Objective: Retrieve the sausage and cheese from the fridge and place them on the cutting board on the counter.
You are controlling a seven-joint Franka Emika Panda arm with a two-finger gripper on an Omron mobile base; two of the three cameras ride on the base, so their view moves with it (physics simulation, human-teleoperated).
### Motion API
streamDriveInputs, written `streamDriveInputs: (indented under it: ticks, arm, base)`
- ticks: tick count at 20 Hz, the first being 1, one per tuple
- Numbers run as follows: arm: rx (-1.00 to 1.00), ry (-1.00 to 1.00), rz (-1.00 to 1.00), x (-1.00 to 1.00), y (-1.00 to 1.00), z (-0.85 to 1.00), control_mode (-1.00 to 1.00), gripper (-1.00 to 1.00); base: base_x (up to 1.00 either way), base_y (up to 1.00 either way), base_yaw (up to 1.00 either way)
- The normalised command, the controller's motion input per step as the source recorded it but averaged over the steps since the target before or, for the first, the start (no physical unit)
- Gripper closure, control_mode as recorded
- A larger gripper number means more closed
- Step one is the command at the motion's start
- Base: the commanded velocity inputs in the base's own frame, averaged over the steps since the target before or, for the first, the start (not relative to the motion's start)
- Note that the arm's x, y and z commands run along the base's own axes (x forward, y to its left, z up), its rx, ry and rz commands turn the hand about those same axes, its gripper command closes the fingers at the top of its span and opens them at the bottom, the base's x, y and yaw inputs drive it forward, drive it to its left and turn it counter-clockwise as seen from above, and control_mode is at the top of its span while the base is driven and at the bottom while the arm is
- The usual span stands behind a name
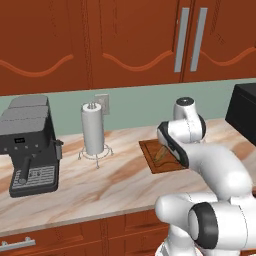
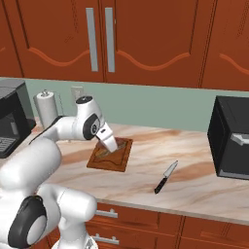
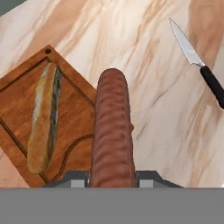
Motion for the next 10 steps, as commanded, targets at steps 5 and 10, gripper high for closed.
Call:
streamDriveInputs:
  ticks: [5,10]
  arm:
    - [0.08,0.03,-0.02,0.35,-0.02,-0.49,-1.00,1.00]
    - [0.00,0.02,-0.08,0.37,0.01,-0.56,-1.00,1.00]
  base:
    - [0.00,0.00,0.00]
    - [0.00,0.00,0.00]
